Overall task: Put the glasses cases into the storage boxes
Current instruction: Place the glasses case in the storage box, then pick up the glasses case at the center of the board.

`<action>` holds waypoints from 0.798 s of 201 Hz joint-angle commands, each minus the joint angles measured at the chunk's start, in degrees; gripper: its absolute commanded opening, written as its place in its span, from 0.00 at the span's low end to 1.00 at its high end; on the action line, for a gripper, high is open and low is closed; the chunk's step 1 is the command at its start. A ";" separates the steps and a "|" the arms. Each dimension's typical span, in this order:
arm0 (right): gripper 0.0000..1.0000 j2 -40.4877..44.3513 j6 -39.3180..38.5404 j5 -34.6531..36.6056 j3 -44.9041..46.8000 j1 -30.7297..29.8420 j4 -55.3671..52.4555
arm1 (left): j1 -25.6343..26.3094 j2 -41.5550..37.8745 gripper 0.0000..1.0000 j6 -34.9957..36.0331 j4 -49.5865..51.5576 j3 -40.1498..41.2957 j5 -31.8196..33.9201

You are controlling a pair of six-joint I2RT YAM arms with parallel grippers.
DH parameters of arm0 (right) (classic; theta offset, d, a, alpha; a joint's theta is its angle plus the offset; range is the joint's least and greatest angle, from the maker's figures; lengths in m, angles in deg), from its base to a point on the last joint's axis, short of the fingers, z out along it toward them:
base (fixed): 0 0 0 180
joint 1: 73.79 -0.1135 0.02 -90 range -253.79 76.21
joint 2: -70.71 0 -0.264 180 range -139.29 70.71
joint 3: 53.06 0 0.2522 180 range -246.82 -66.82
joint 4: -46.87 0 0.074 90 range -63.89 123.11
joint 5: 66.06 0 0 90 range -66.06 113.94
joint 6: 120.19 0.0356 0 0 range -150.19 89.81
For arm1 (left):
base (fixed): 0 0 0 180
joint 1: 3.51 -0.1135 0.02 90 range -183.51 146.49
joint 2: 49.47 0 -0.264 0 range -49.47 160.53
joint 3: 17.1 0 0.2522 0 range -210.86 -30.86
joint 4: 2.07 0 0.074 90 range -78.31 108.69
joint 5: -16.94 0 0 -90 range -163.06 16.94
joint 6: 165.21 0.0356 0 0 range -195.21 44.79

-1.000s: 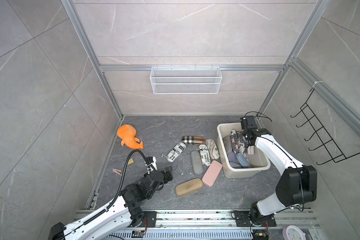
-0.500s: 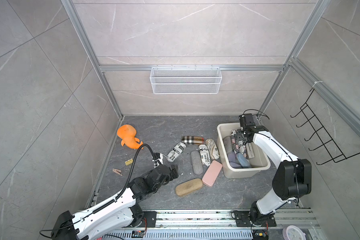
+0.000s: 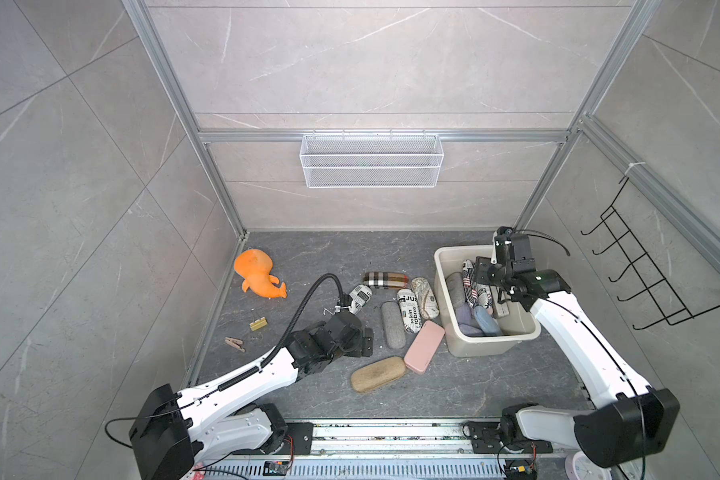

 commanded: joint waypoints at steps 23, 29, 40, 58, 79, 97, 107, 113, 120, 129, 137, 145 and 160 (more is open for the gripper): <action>0.69 8.80 5.09 -6.11 6.78 -3.74 -2.16 | -0.66 3.48 0.98 5.19 2.58 -2.31 3.58; 0.71 9.41 5.37 -6.59 7.18 -4.20 -2.45 | -1.51 4.50 0.98 5.58 2.92 -3.12 4.54; 0.73 10.14 5.99 -6.87 7.70 -4.93 -2.78 | -4.45 7.18 0.98 6.55 3.92 -5.16 4.06; 0.77 11.17 6.41 -7.04 8.57 -5.71 -2.62 | -9.35 12.06 0.98 8.96 5.06 -9.05 2.81; 0.80 11.62 6.81 -7.97 8.74 -5.87 -2.53 | -14.45 18.18 0.98 12.18 5.33 -13.23 0.90; 0.83 12.49 5.45 -8.02 8.39 -5.92 -2.68 | -15.77 21.47 0.99 17.90 -1.03 -12.97 2.99; 0.86 13.07 4.83 -6.65 7.81 -5.94 -2.77 | -16.53 23.14 0.98 20.70 -5.14 -12.39 2.00; 0.88 13.11 4.61 -6.13 7.14 -5.91 -3.09 | -17.35 24.30 0.98 22.00 -5.85 -13.11 0.24; 0.88 13.10 4.33 -6.68 6.29 -5.92 -3.21 | -17.82 25.95 0.98 23.48 -5.68 -14.46 -0.98; 0.89 13.02 4.01 -7.99 5.74 -5.94 -3.17 | -18.31 28.15 0.98 25.59 -5.08 -16.47 -2.61; 0.89 13.06 3.96 -8.91 5.82 -5.88 -2.84 | -18.85 30.41 0.97 27.02 -3.75 -18.82 -3.86; 0.89 13.10 3.81 -9.44 6.11 -5.88 -2.62 | -19.40 32.89 0.94 28.20 -1.42 -21.64 -4.96; 0.89 13.19 2.53 -9.62 6.34 -5.88 -3.54 | -20.12 37.05 0.88 29.41 2.94 -26.24 -4.70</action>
